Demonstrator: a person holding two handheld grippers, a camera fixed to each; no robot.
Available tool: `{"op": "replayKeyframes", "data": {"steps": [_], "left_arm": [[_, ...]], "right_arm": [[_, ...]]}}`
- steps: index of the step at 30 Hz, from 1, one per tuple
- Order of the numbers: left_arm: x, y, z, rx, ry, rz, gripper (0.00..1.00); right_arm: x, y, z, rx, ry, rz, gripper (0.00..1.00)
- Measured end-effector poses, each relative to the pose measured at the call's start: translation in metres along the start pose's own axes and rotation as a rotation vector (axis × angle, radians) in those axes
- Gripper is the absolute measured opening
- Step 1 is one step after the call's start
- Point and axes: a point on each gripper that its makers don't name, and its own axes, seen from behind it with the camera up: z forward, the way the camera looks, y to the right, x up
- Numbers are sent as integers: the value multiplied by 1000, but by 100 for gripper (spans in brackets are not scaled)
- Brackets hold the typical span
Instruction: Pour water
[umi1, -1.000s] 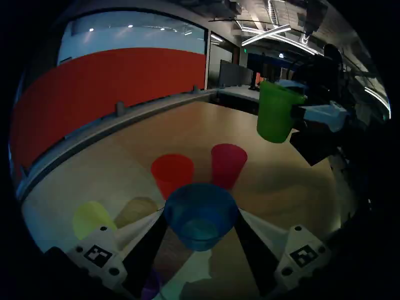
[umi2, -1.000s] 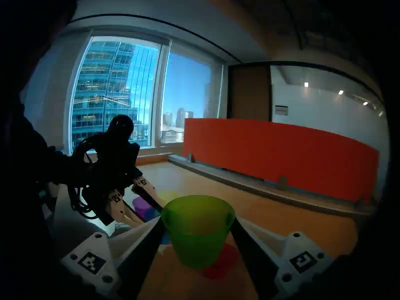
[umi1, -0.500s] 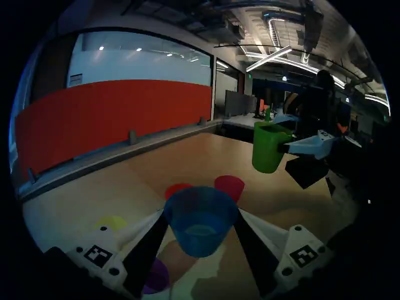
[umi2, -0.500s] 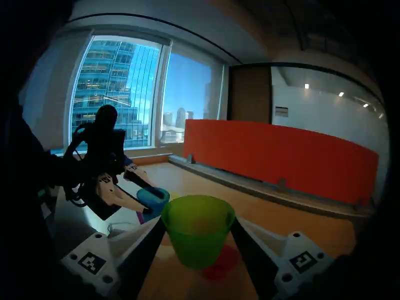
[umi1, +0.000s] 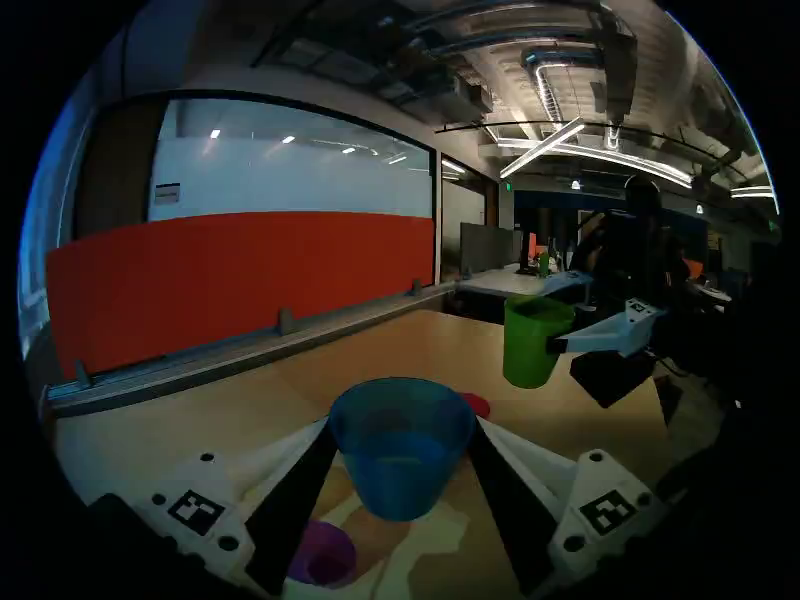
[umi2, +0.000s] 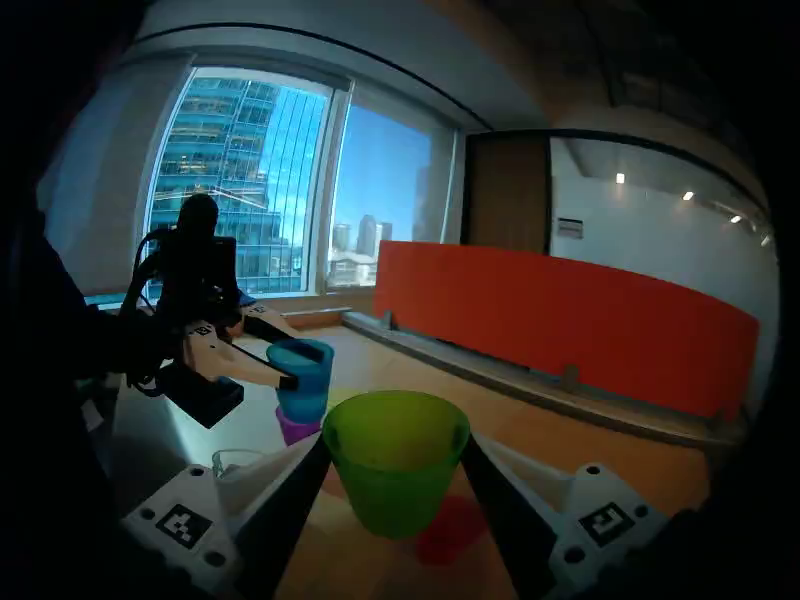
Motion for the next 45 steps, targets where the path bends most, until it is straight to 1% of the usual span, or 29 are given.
{"op": "replayKeyframes", "data": {"steps": [7, 16, 29, 35, 45], "left_arm": [[19, -3, -16, 18, 46, 10, 87], [35, -11, -32, 48, 79, 25, 87], [44, -13, -44, 66, 92, 54, 88], [50, -16, -50, 74, 98, 74, 87], [66, -30, -61, 109, 119, 99, 87]], "right_arm": [[3, -4, 4, 10, -1, -5, 92], [6, -11, 9, 26, -2, -9, 92], [8, -22, 16, 55, 4, -11, 92], [9, -30, 22, 76, 8, -13, 92], [9, -47, 37, 122, 15, -12, 92]]}}
